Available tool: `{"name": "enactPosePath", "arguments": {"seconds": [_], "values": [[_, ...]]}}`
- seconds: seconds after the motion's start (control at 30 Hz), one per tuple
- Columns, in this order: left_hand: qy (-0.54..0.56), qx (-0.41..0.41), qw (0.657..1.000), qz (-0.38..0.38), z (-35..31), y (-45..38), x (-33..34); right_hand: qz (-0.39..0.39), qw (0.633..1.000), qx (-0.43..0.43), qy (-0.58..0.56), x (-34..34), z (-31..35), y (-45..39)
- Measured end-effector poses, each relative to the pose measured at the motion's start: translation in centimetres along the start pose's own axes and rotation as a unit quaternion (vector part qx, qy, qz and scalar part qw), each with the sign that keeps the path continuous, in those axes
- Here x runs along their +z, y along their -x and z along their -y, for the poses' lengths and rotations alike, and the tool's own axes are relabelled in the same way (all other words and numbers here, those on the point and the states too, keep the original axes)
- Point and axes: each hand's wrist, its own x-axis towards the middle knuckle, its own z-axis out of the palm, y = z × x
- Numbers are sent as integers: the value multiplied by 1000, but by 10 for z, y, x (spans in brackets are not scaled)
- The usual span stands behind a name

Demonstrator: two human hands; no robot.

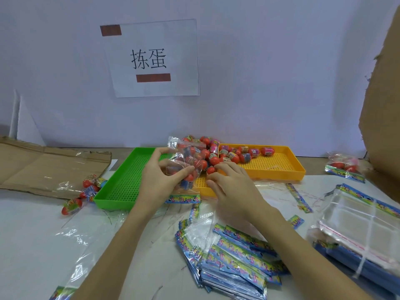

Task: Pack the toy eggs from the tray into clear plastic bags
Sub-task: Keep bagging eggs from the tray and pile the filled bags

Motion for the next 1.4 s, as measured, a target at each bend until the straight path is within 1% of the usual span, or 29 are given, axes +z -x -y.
{"name": "enactPosePath", "arguments": {"seconds": [0.07,0.2,0.27,0.37,0.43,0.47,0.5,0.53,0.57,0.63,0.7,0.8,0.87,1.0,1.13,1.27,1.4], "values": [[-6,3,1000,7,-1,0,0,-38,999,-4,-28,-3,-2,-3],[-19,3,1000,7,1,-1,0,-87,990,31,-103,-10,-1,-8],[-23,3,1000,6,2,-1,0,-112,980,50,-159,-14,0,-8],[-32,11,999,10,0,0,2,-161,948,99,-255,-23,2,-10],[-31,19,999,16,1,1,4,-204,915,132,-323,-31,7,-12],[-27,23,999,23,1,2,6,-229,898,134,-351,-35,11,-12],[-23,29,999,32,2,2,8,-255,885,123,-370,-39,15,-12],[-22,36,998,42,2,3,10,-277,879,100,-375,-43,21,-12],[-23,44,997,52,2,3,12,-293,881,68,-366,-46,26,-12],[-24,63,995,75,0,6,15,-309,902,-6,-302,-49,33,-11],[-21,81,992,91,-2,10,20,-303,926,-69,-216,-46,38,-9],[-31,91,992,87,-3,12,24,-267,948,-93,-150,-41,38,-7],[-31,89,992,87,-4,13,25,-244,953,-87,-157,-41,38,-7],[-25,105,991,84,-5,13,24,-208,951,-67,-219,-43,35,-11],[-18,99,991,87,-5,12,25,-202,953,-32,-224,-43,32,-11],[-19,99,991,86,-4,13,23,-155,957,-55,-241,-45,33,-10],[-47,101,991,78,-5,14,22,-116,957,-78,-253,-43,35,-7]]}}
